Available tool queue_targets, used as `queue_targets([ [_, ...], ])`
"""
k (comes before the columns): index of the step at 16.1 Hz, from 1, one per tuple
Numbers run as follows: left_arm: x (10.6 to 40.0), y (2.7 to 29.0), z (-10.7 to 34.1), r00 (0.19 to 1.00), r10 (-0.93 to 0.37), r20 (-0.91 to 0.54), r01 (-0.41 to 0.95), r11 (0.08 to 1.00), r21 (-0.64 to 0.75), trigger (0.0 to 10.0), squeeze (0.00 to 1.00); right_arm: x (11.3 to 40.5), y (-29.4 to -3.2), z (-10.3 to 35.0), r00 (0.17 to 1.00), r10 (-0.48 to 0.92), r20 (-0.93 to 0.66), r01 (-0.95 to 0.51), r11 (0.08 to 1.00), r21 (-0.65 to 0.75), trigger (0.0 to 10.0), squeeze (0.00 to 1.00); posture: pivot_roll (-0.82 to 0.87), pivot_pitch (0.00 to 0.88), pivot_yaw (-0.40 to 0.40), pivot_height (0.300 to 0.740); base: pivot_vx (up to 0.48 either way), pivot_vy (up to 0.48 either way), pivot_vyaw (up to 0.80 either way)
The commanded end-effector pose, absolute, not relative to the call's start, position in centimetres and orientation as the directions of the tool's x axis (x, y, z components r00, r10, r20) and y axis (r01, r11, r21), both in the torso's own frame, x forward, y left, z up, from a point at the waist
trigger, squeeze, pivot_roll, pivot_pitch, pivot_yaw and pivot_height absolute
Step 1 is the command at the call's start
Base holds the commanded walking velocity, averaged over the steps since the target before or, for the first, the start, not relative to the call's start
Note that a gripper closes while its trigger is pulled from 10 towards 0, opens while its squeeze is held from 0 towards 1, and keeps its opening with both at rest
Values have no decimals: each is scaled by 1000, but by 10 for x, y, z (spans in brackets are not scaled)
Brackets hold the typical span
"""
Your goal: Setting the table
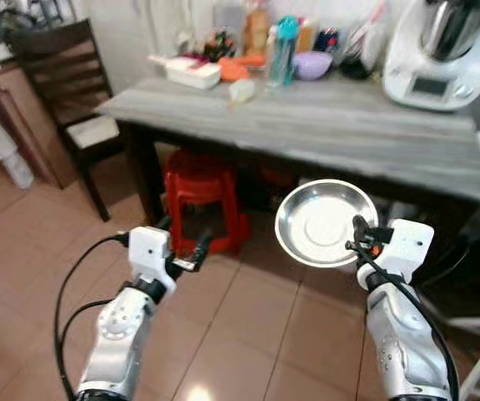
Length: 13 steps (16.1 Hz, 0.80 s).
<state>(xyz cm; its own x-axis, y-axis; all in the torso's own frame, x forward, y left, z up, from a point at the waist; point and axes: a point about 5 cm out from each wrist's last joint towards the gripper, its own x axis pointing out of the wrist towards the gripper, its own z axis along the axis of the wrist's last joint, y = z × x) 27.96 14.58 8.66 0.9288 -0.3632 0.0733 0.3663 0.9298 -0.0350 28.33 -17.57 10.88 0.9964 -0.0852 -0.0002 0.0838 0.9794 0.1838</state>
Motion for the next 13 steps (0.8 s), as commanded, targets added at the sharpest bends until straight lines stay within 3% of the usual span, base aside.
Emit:
queue_targets([
  [1, 280, 155, 89, 937, -343, 74, 344, 939, -11, 10000, 0, 286, -166, 114, 998, -62, 22, 56, 978, 200, 10000, 0, 46, 0, 1, 740, 364, 0, -800],
  [7, 277, 160, 87, 944, -321, 72, 322, 947, 2, 10000, 0, 283, -170, 119, 996, -78, 44, 69, 980, 189, 10000, 0, 41, 0, -1, 740, 363, 0, 0],
  [13, 253, 187, 72, 969, -249, 13, 248, 968, 25, 10000, 0, 249, -175, 128, 993, -76, 86, 69, 995, 76, 10000, 0, 30, 0, -3, 740, 348, 0, 0],
])
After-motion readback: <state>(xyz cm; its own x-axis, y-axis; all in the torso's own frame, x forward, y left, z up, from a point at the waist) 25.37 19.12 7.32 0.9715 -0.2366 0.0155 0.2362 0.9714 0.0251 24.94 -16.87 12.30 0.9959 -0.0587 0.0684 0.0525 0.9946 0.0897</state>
